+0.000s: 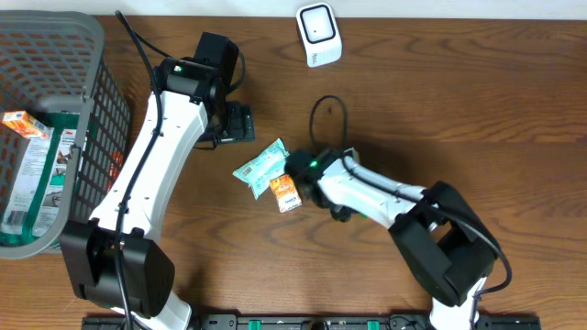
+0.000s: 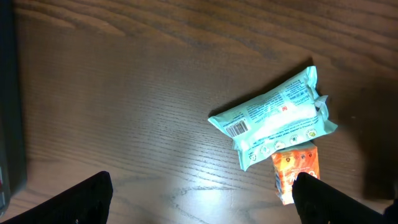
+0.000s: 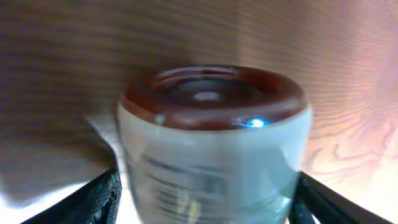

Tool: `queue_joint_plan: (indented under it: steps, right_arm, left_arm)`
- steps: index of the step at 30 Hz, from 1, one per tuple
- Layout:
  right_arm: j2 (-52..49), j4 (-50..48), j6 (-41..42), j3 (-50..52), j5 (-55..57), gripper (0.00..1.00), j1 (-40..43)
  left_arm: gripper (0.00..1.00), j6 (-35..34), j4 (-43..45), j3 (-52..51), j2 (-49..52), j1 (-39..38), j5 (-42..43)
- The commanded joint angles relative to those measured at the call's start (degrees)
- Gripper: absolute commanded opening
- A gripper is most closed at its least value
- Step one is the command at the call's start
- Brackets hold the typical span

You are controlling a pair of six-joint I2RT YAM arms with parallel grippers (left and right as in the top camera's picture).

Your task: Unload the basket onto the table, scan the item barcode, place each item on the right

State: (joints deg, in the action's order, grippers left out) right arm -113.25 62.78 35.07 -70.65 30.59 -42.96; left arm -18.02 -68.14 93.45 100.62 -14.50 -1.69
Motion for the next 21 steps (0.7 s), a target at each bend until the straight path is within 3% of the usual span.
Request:
queue_joint_plan:
  steps: [1, 2, 5, 12, 21]
  right_arm:
    - [0.9, 0.3, -2.0, -0.6, -3.3, 0.95, 3.4]
    - [1.4, 0.5, -2.5, -0.8, -3.5, 0.99, 4.2]
    - [3.8, 1.4, -3.5, -2.1, -3.7, 0.99, 5.5]
    - [7.8, 4.1, -3.4, -2.7, -3.9, 0.94, 6.0]
    - [7.8, 2.5, -3.4, -1.4, -6.7, 0.95, 8.9]
  left_arm:
    - [0.93, 0.1, -0.2, 0.2, 0.1, 0.1, -0.5]
    - [0.93, 0.1, -0.2, 0.2, 0.1, 0.1, -0.5]
    - [0.93, 0.1, -0.2, 0.2, 0.1, 0.1, -0.5]
    - [0.93, 0.1, -0.2, 0.2, 0.1, 0.1, -0.5]
    - [0.93, 0.1, -0.2, 0.2, 0.1, 0.1, -0.5]
